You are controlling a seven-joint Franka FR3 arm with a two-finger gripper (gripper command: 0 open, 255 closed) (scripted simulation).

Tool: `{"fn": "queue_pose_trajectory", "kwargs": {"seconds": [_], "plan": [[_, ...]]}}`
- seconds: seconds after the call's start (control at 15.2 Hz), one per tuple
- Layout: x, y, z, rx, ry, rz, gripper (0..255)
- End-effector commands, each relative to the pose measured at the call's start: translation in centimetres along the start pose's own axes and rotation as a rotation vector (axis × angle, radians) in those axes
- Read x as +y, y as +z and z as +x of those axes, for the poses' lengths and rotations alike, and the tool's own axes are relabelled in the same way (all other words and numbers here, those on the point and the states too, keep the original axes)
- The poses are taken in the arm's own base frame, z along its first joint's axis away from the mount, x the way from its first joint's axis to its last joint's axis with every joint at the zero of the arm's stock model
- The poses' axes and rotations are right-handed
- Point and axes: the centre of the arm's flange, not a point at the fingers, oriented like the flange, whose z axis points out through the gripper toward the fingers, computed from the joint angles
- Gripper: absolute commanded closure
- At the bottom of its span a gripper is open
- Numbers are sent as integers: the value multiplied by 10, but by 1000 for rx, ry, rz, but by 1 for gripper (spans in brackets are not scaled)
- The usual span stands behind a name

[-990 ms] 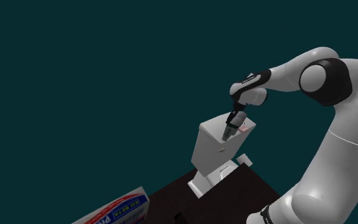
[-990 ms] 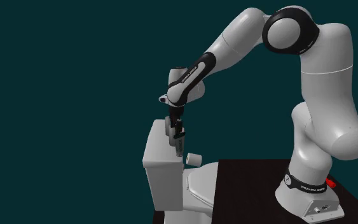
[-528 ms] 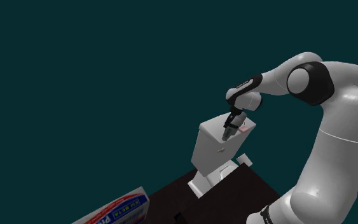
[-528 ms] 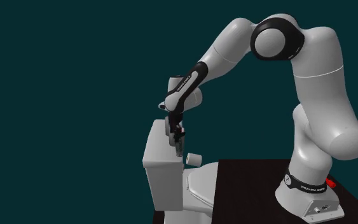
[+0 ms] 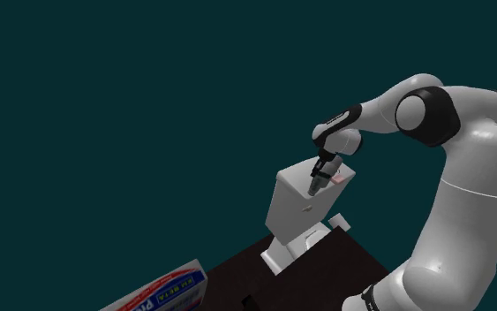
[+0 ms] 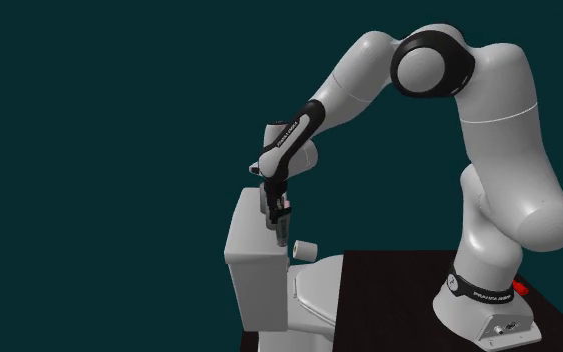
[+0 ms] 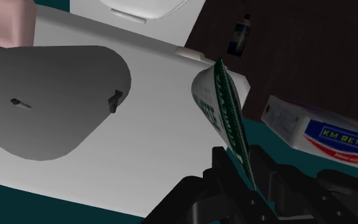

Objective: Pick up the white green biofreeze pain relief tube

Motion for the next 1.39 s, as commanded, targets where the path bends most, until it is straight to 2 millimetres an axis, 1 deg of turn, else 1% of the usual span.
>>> {"fn": "queue_pose_trajectory", "kwargs": {"seconds": [0.0, 0.2, 1.19, 1.32], "plan": [[0, 1, 0, -1, 0, 1, 255], [0, 1, -1, -1, 0, 1, 255], [5, -78, 3, -1, 0, 1, 255], [5, -79, 3, -1, 0, 1, 255]]}}
